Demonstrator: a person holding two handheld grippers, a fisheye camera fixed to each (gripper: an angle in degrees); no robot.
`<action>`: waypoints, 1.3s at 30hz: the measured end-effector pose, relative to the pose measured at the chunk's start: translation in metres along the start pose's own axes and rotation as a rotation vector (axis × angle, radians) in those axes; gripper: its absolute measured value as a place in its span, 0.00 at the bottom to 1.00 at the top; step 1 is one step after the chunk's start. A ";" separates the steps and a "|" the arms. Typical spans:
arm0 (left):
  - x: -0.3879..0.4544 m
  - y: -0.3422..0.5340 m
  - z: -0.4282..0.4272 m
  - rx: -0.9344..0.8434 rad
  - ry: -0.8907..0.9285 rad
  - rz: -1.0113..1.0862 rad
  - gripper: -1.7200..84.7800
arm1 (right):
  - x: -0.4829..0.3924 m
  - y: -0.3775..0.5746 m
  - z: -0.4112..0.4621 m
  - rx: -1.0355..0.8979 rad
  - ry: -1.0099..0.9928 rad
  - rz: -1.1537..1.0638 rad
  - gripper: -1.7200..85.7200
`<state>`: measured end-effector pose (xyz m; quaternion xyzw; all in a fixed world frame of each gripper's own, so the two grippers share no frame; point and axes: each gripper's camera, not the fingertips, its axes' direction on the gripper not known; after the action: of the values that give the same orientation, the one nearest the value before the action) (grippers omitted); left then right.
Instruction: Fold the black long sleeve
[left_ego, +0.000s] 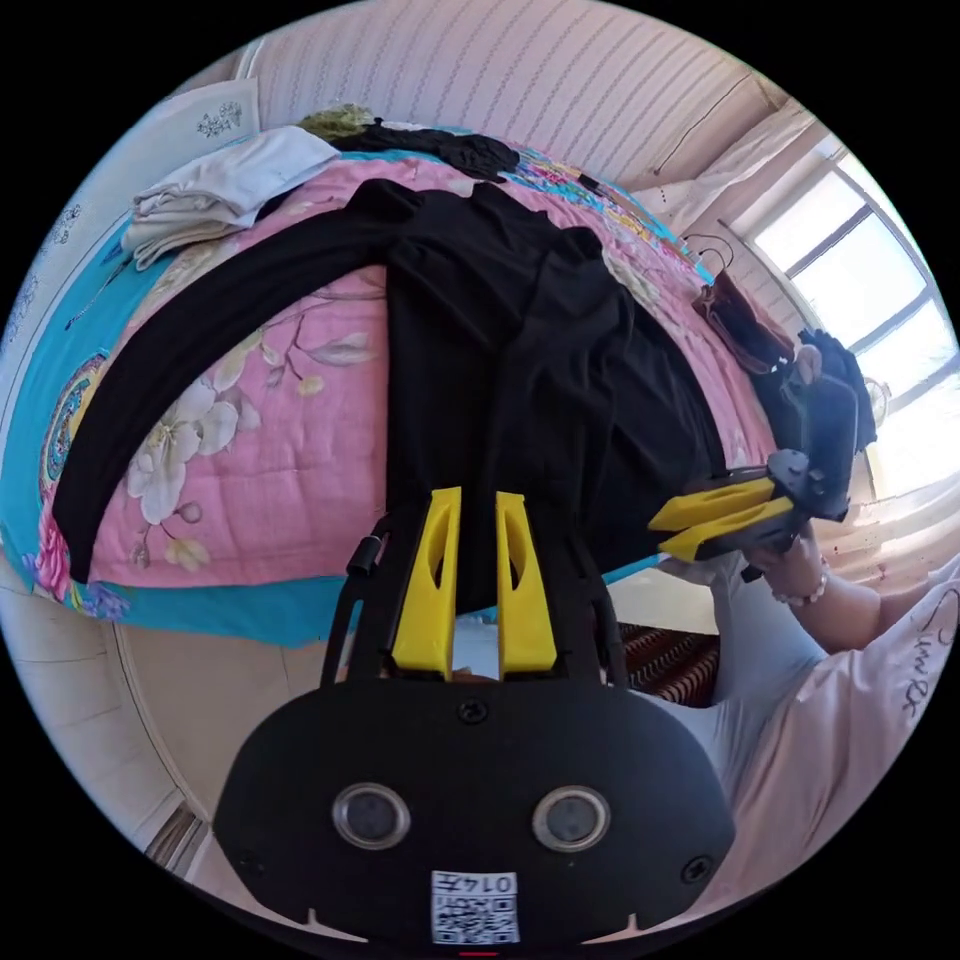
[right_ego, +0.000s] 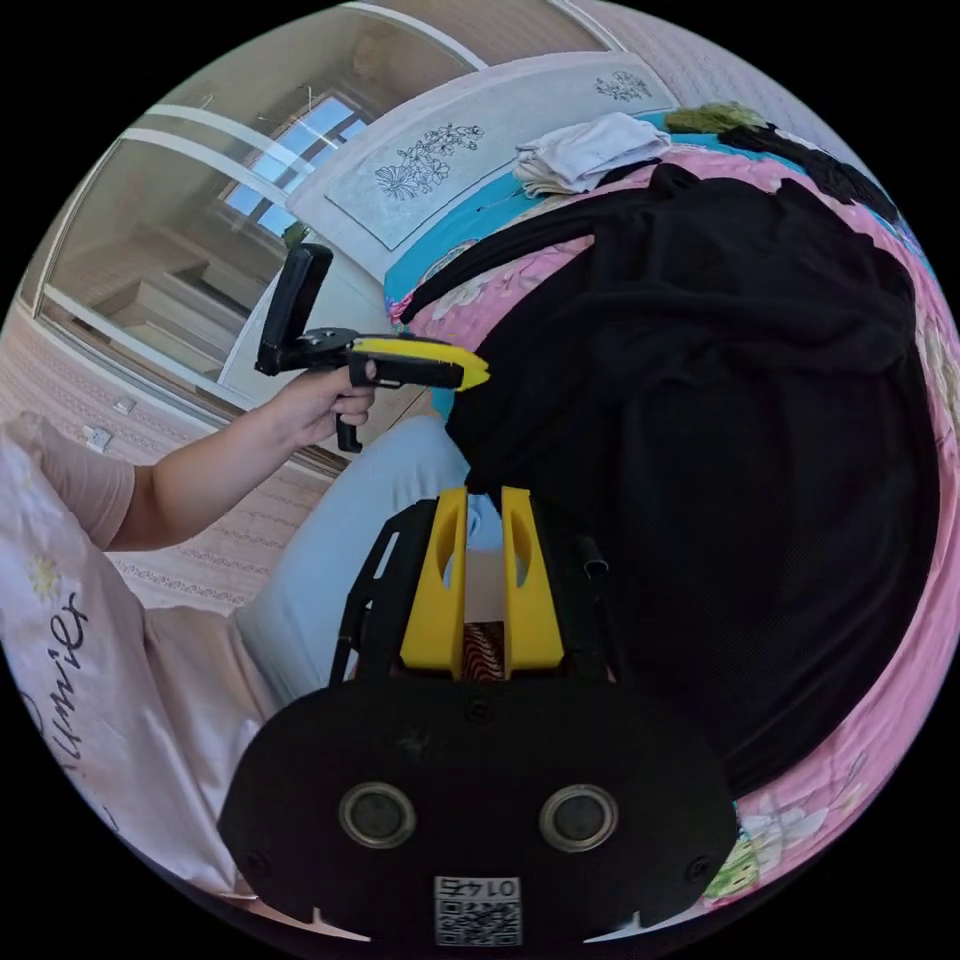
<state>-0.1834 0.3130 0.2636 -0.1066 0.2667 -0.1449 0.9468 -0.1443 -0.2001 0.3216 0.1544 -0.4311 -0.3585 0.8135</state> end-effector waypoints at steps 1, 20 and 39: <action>-0.001 -0.002 0.006 -0.025 -0.006 0.007 0.08 | 0.003 -0.003 -0.001 0.003 0.007 0.004 0.09; 0.097 -0.327 -0.007 0.087 0.047 0.449 0.07 | 0.189 -0.069 -0.132 0.192 0.394 0.318 0.14; 0.156 -0.475 0.150 -0.077 0.064 0.398 0.03 | 0.281 0.027 -0.176 0.327 0.264 0.436 0.02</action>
<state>-0.0795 -0.1646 0.4473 -0.0831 0.3177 0.0520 0.9431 0.1158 -0.3928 0.4008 0.2323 -0.3965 -0.0782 0.8847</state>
